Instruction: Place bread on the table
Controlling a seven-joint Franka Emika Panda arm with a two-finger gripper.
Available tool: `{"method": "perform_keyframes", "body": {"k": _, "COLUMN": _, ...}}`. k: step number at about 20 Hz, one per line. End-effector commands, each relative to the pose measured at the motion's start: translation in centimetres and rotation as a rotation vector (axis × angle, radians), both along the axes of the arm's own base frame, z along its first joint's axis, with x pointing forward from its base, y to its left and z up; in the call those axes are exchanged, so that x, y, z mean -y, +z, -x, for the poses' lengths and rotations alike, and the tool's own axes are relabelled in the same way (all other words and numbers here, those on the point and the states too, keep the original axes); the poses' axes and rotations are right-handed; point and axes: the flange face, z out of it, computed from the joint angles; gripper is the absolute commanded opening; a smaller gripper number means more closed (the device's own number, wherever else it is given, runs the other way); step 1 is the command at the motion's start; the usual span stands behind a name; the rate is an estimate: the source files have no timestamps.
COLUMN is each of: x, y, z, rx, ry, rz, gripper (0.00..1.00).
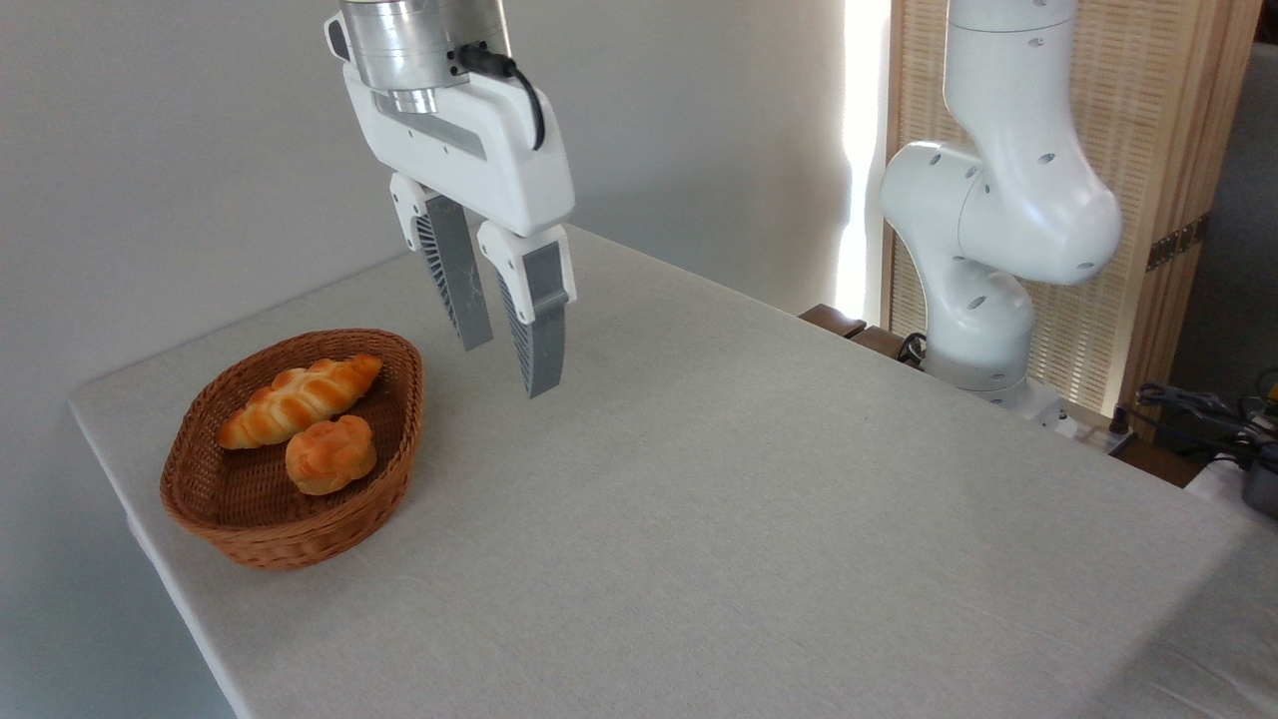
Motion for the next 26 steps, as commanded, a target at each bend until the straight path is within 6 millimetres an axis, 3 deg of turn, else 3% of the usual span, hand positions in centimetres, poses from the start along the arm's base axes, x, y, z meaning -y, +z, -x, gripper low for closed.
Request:
{"method": "perform_keyframes", "body": {"k": 1, "x": 4.5, "y": -2.1, "z": -0.5, "rx": -0.002, "ry": -0.076, "rz": 0.043, "gripper": 1.0}}
{"method": "perform_keyframes", "body": {"k": 5, "x": 9.6, "y": -4.8, "z": -2.1, "rx": 0.066, "ry": -0.148, "rz": 0.065, "gripper": 1.0}}
{"method": "perform_keyframes", "body": {"k": 7, "x": 11.1, "y": -7.0, "z": -2.5, "rx": 0.104, "ry": -0.172, "rz": 0.07, "gripper": 1.0}}
{"method": "perform_keyframes", "body": {"k": 12, "x": 17.1, "y": -12.6, "z": -3.7, "rx": 0.199, "ry": -0.249, "rz": 0.113, "gripper": 1.0}}
{"method": "perform_keyframes", "body": {"k": 16, "x": 18.3, "y": -14.2, "z": -4.5, "rx": 0.254, "ry": -0.18, "rz": 0.235, "gripper": 1.0}}
{"method": "perform_keyframes", "body": {"k": 20, "x": 19.2, "y": -16.6, "z": -4.1, "rx": 0.229, "ry": -0.205, "rz": 0.228, "gripper": 1.0}}
{"method": "perform_keyframes", "body": {"k": 23, "x": 21.1, "y": -18.8, "z": -4.2, "rx": 0.226, "ry": -0.217, "rz": 0.237, "gripper": 1.0}}
{"method": "perform_keyframes", "body": {"k": 24, "x": 21.2, "y": -19.2, "z": -4.3, "rx": 0.227, "ry": -0.211, "rz": 0.241, "gripper": 0.97}}
{"method": "perform_keyframes", "body": {"k": 25, "x": 21.2, "y": -19.2, "z": -4.3, "rx": 0.225, "ry": -0.203, "rz": 0.249, "gripper": 0.81}}
{"method": "perform_keyframes", "body": {"k": 26, "x": 21.3, "y": -19.2, "z": -4.2, "rx": 0.223, "ry": -0.201, "rz": 0.251, "gripper": 0.53}}
